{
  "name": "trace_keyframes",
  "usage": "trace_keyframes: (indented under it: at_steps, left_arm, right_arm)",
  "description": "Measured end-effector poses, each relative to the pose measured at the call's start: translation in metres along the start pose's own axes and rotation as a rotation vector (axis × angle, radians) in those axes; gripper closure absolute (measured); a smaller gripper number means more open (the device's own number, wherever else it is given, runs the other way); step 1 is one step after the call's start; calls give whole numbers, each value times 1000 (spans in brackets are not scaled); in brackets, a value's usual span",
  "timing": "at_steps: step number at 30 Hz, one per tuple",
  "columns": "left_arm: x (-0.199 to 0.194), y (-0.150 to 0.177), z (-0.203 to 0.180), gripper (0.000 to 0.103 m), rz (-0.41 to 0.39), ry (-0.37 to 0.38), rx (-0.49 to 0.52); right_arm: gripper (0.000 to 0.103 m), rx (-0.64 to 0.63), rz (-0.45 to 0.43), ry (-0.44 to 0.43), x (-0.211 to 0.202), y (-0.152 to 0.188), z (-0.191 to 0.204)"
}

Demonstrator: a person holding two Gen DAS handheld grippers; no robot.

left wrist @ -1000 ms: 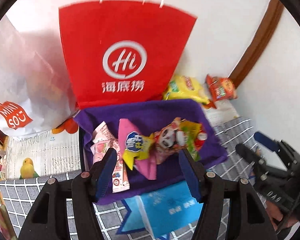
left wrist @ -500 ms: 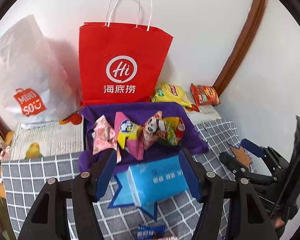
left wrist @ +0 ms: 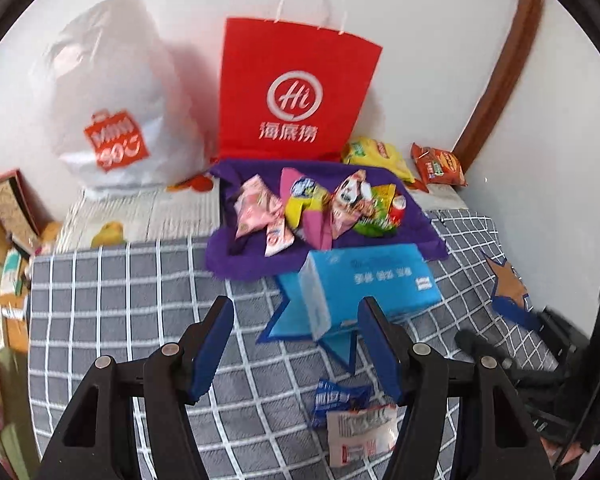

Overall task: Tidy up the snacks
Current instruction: 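Move both open tools back toward the bags beside the tissue pack, then grasp the white snack bag with the right tool while the left tool grasps the blue chip-cookie bag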

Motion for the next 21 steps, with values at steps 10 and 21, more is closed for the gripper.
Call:
trace_keyframes:
  at_steps: [10,21]
  left_arm:
    - [0,28,27,41,48,-9,-50]
    - [1,45,50,41,56,10,-83]
  right_arm:
    - [30,80,160,-143,34,67,41]
    - [27,63,267,-187,62,103,78]
Point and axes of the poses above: each gripper's, at about its wrist camera, not at the fingertips, and x roughly the way its jaws point, z to its left, y to its underside, the point moved 5 cm from there along x, roughly the way its jaws point, and after that the axes turned 3 degrees about -x, right-handed, at the moved point
